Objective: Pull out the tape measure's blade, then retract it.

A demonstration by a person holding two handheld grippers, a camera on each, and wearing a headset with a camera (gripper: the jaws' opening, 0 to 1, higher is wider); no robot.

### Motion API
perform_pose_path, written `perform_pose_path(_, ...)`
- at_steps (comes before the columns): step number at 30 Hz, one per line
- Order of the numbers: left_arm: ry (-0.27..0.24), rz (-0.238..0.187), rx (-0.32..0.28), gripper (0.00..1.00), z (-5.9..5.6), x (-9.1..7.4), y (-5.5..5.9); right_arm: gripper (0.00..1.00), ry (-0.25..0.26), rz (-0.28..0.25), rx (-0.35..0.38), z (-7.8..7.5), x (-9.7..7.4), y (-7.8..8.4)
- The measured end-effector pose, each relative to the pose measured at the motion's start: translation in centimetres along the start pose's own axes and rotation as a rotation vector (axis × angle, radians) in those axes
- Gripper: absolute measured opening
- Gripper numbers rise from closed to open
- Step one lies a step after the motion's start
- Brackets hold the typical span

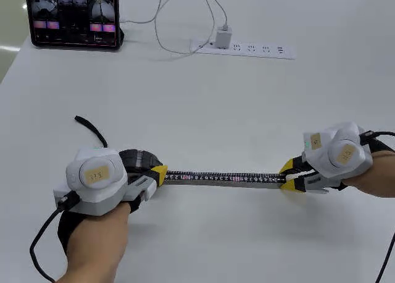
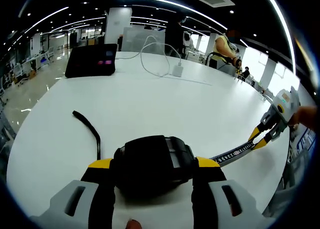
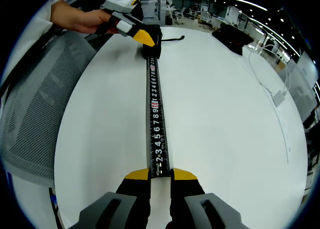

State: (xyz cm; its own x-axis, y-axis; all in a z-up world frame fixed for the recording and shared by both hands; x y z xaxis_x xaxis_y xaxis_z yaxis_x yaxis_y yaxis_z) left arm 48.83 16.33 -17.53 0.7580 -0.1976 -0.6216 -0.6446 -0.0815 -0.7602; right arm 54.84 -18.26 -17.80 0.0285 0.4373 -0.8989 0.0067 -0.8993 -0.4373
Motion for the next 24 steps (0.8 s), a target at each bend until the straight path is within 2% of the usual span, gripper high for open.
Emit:
perform_pose_path(9,0.007,-0.001,-0.01,0.58,0.1,0.0,0.0,0.1,0.005,-0.002,0.001,-0.3,0.1,-0.3)
perform_pose_path(24,0.015,0.0,-0.021,0.58,0.2,0.0,0.0,0.1,-0.007,-0.024,-0.009,-0.4,0.9,-1.9)
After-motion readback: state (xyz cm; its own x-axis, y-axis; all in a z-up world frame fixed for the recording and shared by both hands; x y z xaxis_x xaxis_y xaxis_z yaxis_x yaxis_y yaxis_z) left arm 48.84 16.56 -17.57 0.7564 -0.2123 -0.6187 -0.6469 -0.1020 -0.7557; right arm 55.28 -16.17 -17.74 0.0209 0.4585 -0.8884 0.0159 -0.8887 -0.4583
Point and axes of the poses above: the centre of the closed fingertips' face, and the gripper's own axes: x roughly forward along the fingers, z roughly to its left, y roughly out of its underside, the point moved 10 cm from there along -x, roughly backward along the fingers, and after that the axes turned 2 degrees about -x, right-handed, at the moved point
